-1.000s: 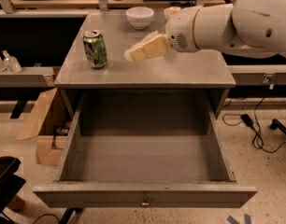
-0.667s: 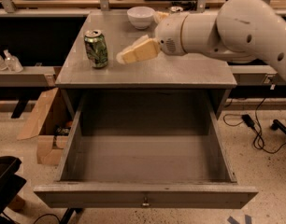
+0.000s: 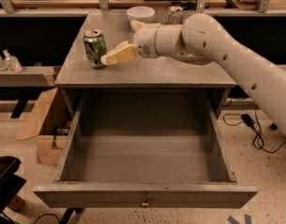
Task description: Place green can into top drawer
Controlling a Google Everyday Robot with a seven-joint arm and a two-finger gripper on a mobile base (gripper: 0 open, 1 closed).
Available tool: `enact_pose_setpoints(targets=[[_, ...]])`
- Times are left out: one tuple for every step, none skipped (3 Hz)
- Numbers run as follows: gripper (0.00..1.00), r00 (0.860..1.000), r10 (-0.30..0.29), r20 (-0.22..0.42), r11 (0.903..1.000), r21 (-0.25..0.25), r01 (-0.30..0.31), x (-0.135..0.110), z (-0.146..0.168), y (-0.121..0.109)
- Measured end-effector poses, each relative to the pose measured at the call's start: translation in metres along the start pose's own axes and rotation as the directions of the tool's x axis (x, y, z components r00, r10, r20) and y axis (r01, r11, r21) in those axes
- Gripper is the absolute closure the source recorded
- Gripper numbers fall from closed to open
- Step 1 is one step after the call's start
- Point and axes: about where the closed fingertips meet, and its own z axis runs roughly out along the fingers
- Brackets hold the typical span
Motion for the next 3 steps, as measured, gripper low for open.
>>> enact_pose_setpoints(targets=[[0.00, 0.999, 0.033, 0.032, 0.9980, -0.054, -0.031, 0.005, 0.038, 0.001], [0.00, 0.993, 0.088, 0.079, 0.9917, -0.100, -0.080, 0.010, 0.074, 0.005], [0.16, 0.982, 0.135, 0.134, 0.9847, -0.128, -0.118, 0.010, 0.104, 0.006]])
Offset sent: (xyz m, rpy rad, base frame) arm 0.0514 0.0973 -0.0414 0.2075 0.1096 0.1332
